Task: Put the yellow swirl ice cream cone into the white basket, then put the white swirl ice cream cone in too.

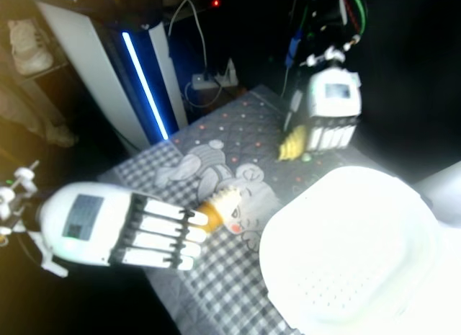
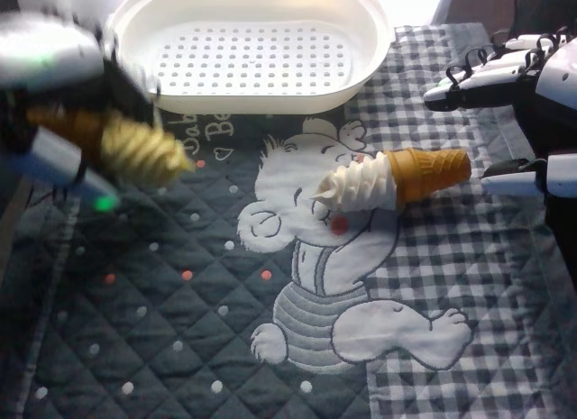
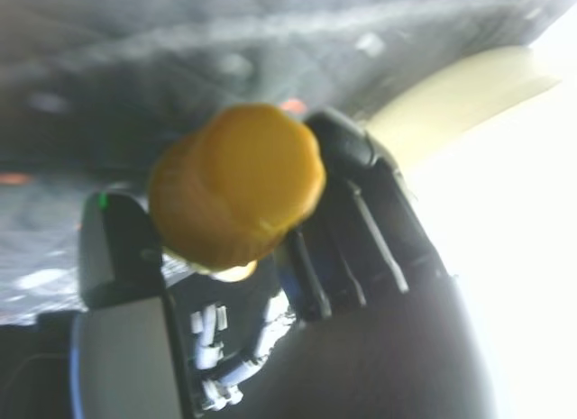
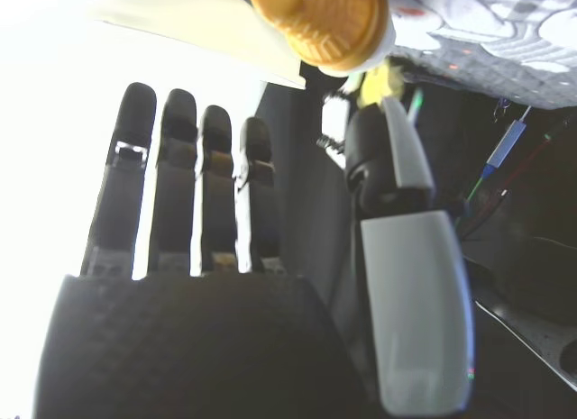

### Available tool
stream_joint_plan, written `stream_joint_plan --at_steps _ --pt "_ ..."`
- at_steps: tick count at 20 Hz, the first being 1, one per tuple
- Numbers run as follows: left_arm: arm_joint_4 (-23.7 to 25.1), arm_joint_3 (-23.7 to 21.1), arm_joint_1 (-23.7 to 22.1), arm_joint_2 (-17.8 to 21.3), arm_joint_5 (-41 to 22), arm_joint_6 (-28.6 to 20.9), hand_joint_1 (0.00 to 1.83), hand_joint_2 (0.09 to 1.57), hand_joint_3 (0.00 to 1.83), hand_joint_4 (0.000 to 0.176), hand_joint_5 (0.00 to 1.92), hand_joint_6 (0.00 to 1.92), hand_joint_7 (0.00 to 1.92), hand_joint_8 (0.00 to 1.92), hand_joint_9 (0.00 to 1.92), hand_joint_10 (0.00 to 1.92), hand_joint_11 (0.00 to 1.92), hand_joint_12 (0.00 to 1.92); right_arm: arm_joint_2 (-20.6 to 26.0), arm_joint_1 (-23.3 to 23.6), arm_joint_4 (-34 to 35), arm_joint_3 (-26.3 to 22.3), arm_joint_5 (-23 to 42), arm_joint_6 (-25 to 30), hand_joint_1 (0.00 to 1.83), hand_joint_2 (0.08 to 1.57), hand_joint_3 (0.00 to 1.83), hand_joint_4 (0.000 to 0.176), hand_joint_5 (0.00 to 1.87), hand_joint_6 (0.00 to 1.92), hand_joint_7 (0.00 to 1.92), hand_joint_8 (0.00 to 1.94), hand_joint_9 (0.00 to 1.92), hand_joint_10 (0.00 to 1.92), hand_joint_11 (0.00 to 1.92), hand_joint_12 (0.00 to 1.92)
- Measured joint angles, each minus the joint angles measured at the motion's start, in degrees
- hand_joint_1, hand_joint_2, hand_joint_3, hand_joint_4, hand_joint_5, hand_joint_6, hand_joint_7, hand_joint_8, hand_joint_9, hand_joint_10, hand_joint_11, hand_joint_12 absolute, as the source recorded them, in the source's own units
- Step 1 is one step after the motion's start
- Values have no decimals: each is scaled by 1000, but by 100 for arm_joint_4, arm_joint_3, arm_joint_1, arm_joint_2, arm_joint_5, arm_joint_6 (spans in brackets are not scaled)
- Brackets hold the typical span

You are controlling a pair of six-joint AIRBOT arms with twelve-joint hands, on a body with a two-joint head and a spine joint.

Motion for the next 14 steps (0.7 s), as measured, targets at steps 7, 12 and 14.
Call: stream_joint_plan --at_steps 7,12,14 --pt "-1294 1099 -1043 -1102 -334 1241 1264 1027 6 0 1293 371 1090 879 971 650 368 1244 -164 0 11 94 52 2 859 1123 0 0 515 1 509 1 517 2 293 646" --pt "-1641 2955 -1102 -2511 1222 1296 1131 980 0 0 948 305 1040 153 1017 217 682 978 -315 146 37 175 199 4 841 1143 3 0 508 0 468 0 456 0 275 503" --pt "-1786 3348 -1097 -2844 1578 1296 967 938 0 0 817 19 912 17 954 173 610 1160 -376 149 24 186 310 7 787 1176 11 0 461 0 443 0 414 0 229 475"
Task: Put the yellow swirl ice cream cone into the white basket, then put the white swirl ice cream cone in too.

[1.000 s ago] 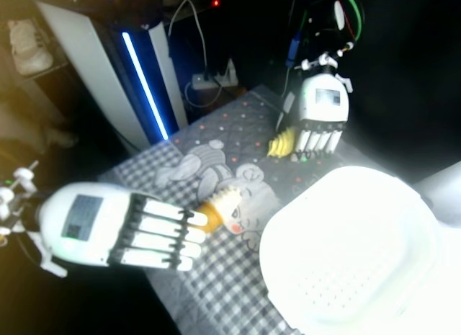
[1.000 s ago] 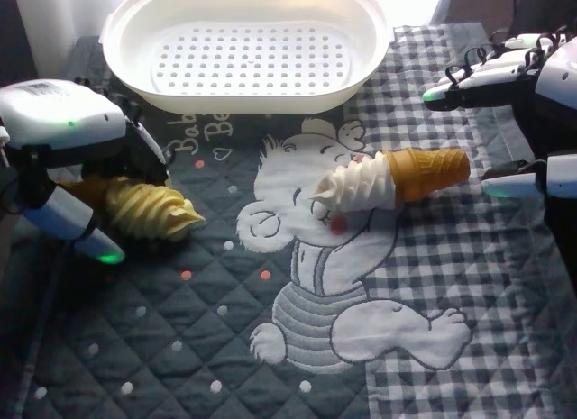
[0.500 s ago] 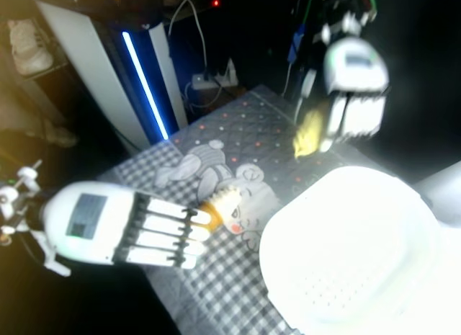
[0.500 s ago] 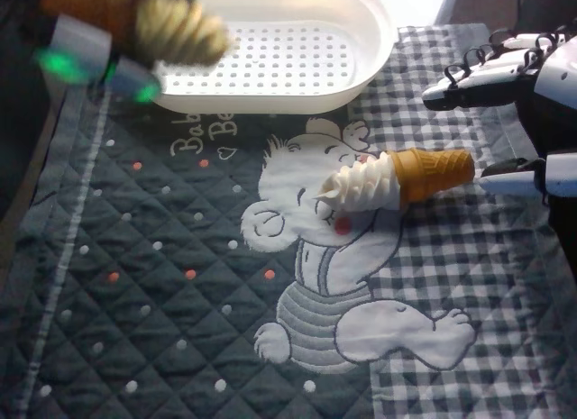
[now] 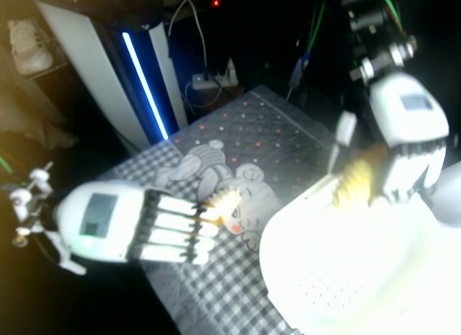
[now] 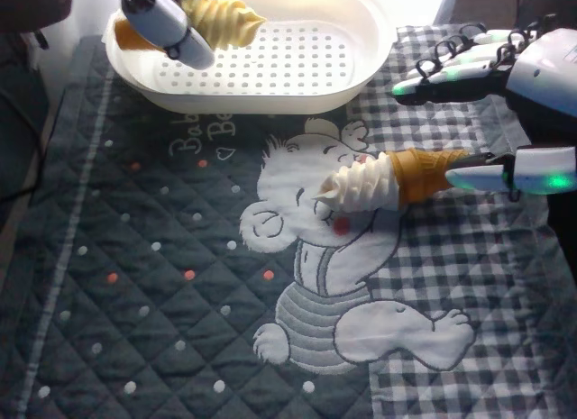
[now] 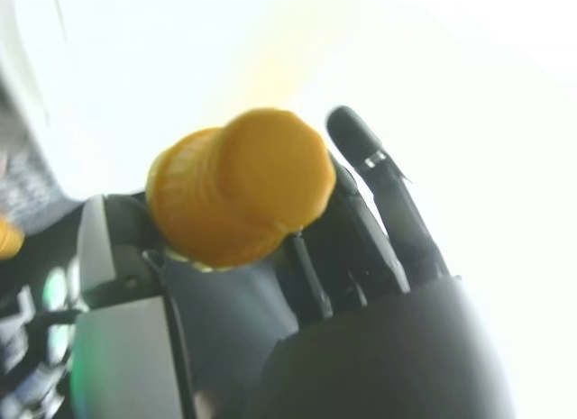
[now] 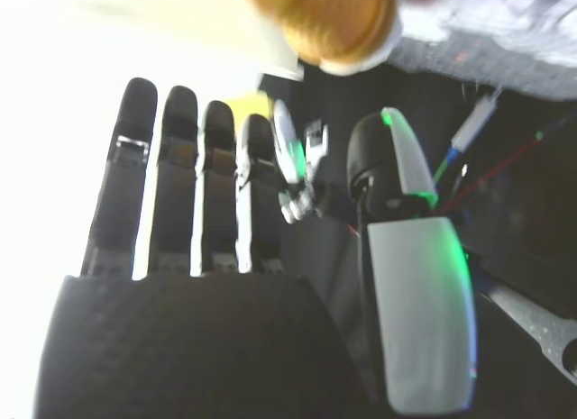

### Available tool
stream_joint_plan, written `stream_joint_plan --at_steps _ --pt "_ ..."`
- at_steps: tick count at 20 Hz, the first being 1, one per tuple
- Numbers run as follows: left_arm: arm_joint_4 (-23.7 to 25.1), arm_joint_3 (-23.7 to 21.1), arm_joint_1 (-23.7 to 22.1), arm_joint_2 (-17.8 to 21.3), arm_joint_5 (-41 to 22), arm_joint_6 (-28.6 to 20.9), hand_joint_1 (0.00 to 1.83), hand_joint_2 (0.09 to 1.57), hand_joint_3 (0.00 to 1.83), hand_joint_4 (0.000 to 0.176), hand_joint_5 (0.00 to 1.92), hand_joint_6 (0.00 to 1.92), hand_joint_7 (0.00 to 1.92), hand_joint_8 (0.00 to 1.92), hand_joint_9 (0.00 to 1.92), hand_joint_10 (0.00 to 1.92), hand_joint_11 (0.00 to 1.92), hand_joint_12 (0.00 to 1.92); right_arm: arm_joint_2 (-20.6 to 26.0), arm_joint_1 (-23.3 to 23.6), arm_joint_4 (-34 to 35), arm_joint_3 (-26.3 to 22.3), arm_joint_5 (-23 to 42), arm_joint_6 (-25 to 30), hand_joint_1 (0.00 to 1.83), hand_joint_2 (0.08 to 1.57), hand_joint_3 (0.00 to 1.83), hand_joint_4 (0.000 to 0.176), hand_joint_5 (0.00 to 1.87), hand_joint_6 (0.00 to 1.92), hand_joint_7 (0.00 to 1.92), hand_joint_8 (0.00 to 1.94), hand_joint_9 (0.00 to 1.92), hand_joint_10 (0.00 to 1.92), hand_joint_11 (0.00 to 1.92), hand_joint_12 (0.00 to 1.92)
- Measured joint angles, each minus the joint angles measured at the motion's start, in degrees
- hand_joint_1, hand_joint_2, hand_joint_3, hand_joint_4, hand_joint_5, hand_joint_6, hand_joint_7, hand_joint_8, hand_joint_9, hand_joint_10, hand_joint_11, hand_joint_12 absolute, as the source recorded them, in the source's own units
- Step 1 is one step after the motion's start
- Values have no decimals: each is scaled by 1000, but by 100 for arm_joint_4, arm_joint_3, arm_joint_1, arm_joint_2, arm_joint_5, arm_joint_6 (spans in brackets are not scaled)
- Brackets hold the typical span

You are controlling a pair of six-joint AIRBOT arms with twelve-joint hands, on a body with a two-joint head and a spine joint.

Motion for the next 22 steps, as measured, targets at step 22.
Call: stream_joint_plan --at_steps 22 --pt "-282 -4116 2210 3593 -3915 -590 843 879 0 0 530 2 486 2 437 7 12 1013 -544 1158 -2164 437 -1294 994 910 1034 0 0 556 0 683 0 712 9 314 1036"
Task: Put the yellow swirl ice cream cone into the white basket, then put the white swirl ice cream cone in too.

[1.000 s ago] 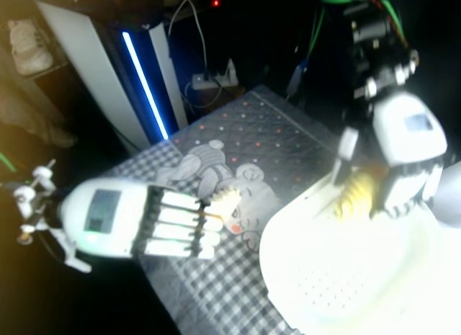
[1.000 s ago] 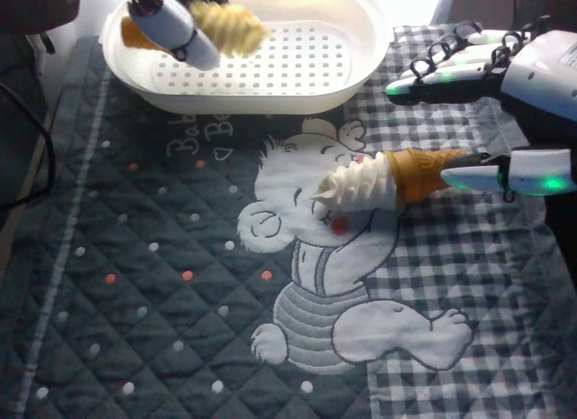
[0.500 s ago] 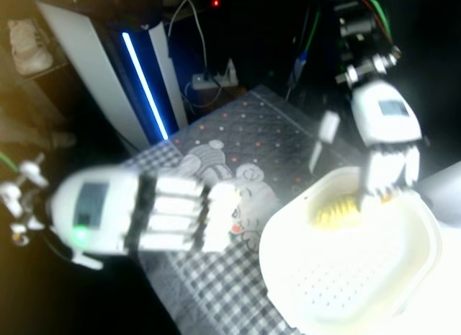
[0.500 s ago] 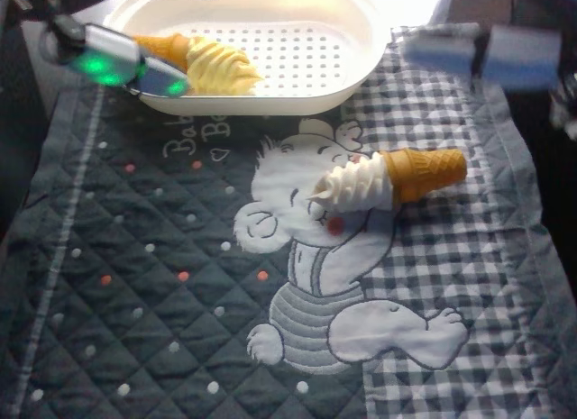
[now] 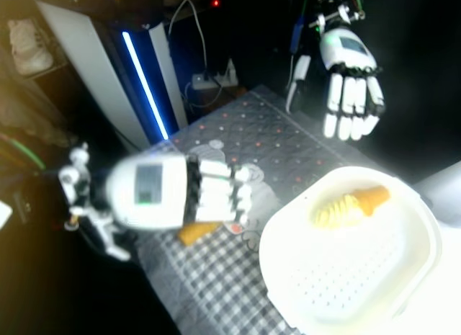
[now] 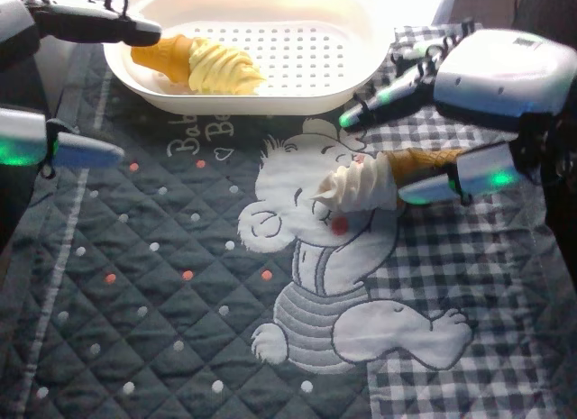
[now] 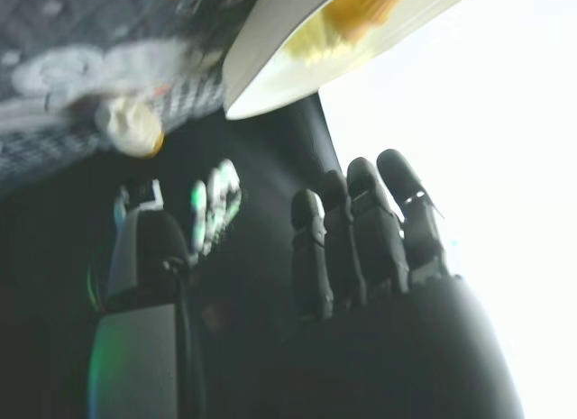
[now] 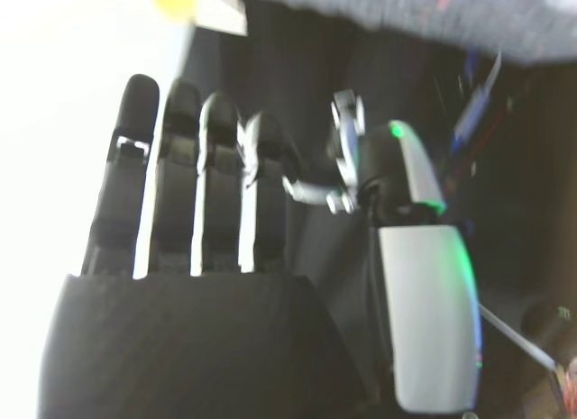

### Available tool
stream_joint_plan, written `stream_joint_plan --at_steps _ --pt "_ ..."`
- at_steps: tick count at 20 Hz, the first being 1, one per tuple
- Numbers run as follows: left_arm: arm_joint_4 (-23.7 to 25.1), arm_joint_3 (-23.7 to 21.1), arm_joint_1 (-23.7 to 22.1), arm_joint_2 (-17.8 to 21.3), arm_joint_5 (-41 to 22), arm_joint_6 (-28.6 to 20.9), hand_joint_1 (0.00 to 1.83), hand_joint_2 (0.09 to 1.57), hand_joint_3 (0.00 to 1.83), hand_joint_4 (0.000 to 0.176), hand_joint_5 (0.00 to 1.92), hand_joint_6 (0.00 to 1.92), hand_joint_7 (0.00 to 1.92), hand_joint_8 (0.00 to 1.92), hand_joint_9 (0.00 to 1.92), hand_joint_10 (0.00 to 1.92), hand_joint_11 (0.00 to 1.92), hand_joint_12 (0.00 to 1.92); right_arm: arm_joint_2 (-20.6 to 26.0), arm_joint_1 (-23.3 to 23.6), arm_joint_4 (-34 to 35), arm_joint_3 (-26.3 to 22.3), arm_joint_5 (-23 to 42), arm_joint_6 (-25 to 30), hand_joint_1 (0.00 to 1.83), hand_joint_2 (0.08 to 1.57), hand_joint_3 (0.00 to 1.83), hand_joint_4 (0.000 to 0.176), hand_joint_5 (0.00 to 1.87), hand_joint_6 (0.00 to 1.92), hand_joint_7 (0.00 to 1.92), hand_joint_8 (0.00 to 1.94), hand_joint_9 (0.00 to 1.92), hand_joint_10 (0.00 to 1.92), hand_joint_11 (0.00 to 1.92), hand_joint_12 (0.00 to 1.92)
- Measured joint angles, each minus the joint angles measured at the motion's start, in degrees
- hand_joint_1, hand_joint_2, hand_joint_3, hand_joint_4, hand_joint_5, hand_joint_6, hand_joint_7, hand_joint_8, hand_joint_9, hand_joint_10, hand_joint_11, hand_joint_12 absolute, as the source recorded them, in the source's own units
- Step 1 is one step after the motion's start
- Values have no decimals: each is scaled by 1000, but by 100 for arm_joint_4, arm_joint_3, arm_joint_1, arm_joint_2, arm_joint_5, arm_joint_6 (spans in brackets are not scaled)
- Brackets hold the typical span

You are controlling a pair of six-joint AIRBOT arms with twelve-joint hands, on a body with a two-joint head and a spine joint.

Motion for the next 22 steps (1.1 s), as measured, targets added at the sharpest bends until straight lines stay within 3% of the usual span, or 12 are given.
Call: stream_joint_plan --at_steps 4,6,10,12,13,14,15,16,19,20,21,22 --pt "13 -28 55 2 -166 -114 815 860 0 6 506 0 498 1 478 8 49 975 -175 0 -175 107 -358 2 947 955 0 17 497 0 515 0 563 0 228 851" --pt "-17 -11 55 -13 -160 -118 786 879 1 31 488 0 502 0 487 2 112 872 -227 0 -175 144 -437 2 1001 918 0 20 497 0 553 2 623 11 299 830" --pt "-52 7 59 -61 -138 -118 813 878 0 12 505 2 522 2 517 4 179 809 -365 0 -133 201 -461 4 1053 910 0 4 535 1 633 8 804 59 485 1041" --pt "-81 7 59 -61 -155 -118 833 871 3 0 519 0 537 0 515 0 136 860 -468 0 -96 240 -457 4 1175 914 0 0 810 20 1005 137 857 947 683 1520" --pt "-83 7 59 -61 -162 -118 826 877 6 0 518 0 536 0 512 0 131 862 -507 0 -61 254 -466 4 1340 980 9 0 960 27 1178 504 959 931 749 1491" --pt "-101 7 59 -61 -162 -118 838 874 4 0 529 4 543 3 507 0 110 860 -527 4 26 254 -450 24 1296 1010 4 0 1133 435 1242 634 1072 1093 907 1564" --pt "-120 7 66 -61 -164 -118 824 884 1 4 531 1 548 0 509 0 86 906 -531 4 33 254 -422 20 1286 1014 0 0 1221 441 1218 726 1116 1068 979 1505" --pt "-142 7 96 -61 -201 -118 806 888 1 19 524 0 551 1 515 2 81 919 -531 4 46 256 -420 22 1375 1042 4 0 1198 454 1114 726 1041 1170 937 1413" --pt "-164 7 142 -61 -175 -120 826 891 0 0 556 8 573 6 532 9 77 975 -459 4 83 269 -382 22 1280 1093 0 0 1133 470 996 1224 950 1242 766 1620" --pt "-188 7 144 -61 -184 -120 840 882 0 0 571 12 585 9 545 13 90 986 -413 2 181 275 -356 22 1252 1142 4 0 1053 612 868 1432 763 1663 647 1861" --pt "-199 7 155 -61 -203 -122 848 876 0 0 584 3 593 3 547 7 68 1018 -304 -2 334 286 -258 15 1245 1160 2 0 1005 692 837 1493 723 1749 530 1909" --pt "-212 7 201 -61 -247 -125 813 880 1 0 583 1 596 3 548 5 75 1032 -168 0 697 317 -57 -39 1256 1144 0 0 1039 633 873 1440 798 1611 619 1875"
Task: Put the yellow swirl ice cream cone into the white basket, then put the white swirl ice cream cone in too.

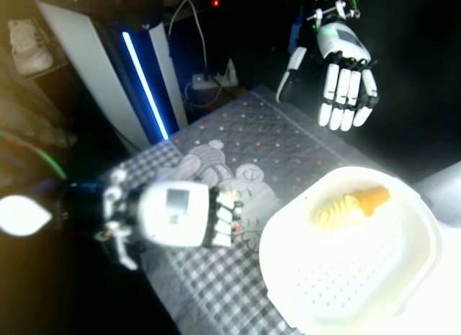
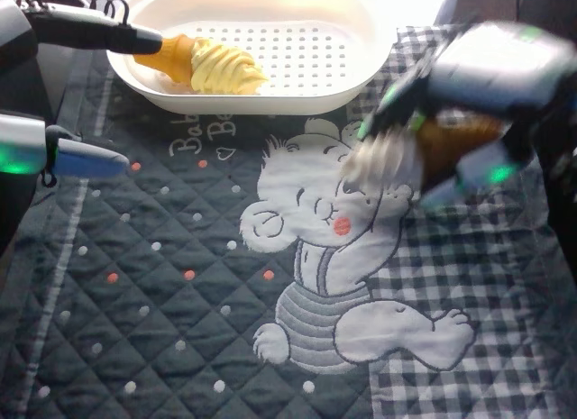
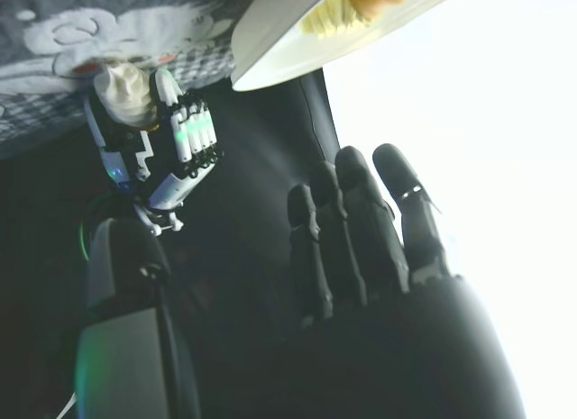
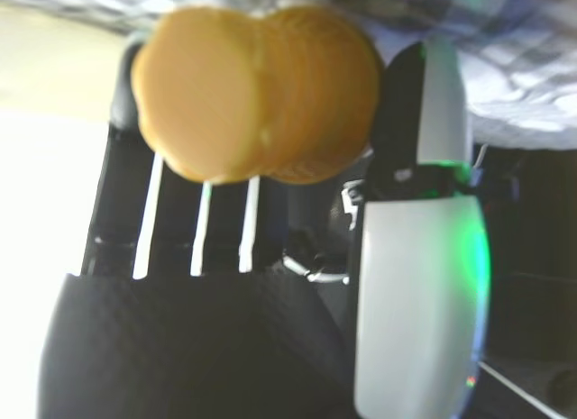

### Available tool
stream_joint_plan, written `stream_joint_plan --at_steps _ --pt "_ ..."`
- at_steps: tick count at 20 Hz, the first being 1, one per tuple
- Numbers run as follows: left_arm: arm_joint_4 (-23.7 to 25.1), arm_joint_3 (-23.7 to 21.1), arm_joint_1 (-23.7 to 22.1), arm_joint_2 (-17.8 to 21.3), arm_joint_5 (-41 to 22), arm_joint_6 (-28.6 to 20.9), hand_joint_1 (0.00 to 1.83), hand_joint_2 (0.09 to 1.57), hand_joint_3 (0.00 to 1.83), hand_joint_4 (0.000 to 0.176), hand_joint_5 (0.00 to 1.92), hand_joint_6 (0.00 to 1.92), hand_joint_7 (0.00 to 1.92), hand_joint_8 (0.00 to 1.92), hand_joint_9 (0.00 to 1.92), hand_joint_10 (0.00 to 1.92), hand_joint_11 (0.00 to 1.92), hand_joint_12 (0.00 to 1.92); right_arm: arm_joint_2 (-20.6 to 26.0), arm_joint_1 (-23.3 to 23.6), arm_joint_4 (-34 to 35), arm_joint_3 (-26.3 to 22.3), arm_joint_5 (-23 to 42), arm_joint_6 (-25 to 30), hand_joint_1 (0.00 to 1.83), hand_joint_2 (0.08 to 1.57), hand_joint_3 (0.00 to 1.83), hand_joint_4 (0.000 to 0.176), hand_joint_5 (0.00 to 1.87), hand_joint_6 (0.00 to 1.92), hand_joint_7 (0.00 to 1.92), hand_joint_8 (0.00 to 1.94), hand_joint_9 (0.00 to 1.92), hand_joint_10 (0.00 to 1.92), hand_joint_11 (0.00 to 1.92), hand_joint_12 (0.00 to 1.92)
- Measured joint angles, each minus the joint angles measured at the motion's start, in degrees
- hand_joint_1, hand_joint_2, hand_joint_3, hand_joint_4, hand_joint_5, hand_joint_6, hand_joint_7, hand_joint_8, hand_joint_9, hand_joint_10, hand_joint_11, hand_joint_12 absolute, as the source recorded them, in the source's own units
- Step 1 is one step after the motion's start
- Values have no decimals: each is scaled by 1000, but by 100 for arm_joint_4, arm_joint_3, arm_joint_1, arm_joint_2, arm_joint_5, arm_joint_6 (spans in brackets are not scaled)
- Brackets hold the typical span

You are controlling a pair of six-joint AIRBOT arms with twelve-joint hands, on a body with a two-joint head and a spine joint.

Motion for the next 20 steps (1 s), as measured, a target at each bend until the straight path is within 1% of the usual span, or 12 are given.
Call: stream_joint_plan --at_steps 1,3,6,8,11,12,13,14,16,17,18,20 --pt "0 0 2 -2 39 0 828 874 0 0 593 0 602 1 549 3 62 1068 107 0 476 33 286 -164 1254 1153 0 0 1029 639 847 1462 748 1479 576 1787" --pt "-44 0 7 -9 -11 -4 874 876 1 0 599 0 605 0 541 1 96 959 127 734 623 125 369 -719 1365 1078 0 0 1055 738 1083 829 938 1195 799 1342" --pt "-9 -9 98 -15 -227 -157 867 889 1 1 581 0 575 0 506 0 65 901 -393 1646 850 487 614 -1106 1287 1061 0 0 1034 806 1184 721 1051 1049 926 1346" --pt "-44 -7 96 -55 -260 -155 876 880 0 0 596 6 604 11 551 18 121 914 -990 1930 922 1038 459 -1108 1389 1037 0 0 1024 812 1367 148 1106 1091 981 1234" --pt "0 42 59 -160 -275 -157 894 877 0 0 609 8 622 13 553 14 97 891 -2052 1963 721 1943 -826 -1106 1396 1037 0 0 1063 829 1242 383 1102 920 810 898" --pt "31 48 39 -177 -260 -157 858 873 0 0 647 6 653 8 564 10 103 882 -2229 1956 645 2072 -1123 -1106 1261 1084 17 0 971 910 1086 854 981 479 721 903" --pt "52 48 24 -179 -262 -155 846 875 0 0 669 11 675 13 573 11 83 870 -2315 1956 645 2146 -1250 -1102 978 968 0 10 606 280 648 357 724 240 452 1028" --pt "61 48 -13 -195 -304 -157 839 868 0 0 684 15 666 7 555 3 61 861 -2378 1958 651 2245 -1360 -1093 866 906 0 48 463 64 507 115 595 119 299 1107" --pt "90 68 -31 -247 -374 -164 815 863 0 0 700 16 624 0 531 3 92 883 -2337 1978 671 2312 -1405 -1088 728 813 0 144 115 2 163 5 246 6 18 937" --pt "98 66 -28 -251 -393 -190 829 870 1 0 686 1 651 1 577 13 102 934 -2291 1980 621 2317 -1405 -975 724 794 0 175 8 0 52 0 389 94 117 1391" --pt "92 66 -9 -251 -437 -234 829 870 1 0 686 1 651 1 577 13 102 934 -2282 1980 584 2317 -1410 -846 724 794 0 175 8 0 52 0 389 94 117 1391" --pt "59 59 63 -251 -645 -308 819 860 0 0 671 0 658 1 599 11 113 967 -2168 1974 509 2186 -1375 -577 664 815 12 176 0 0 1 0 30 11 4 511"
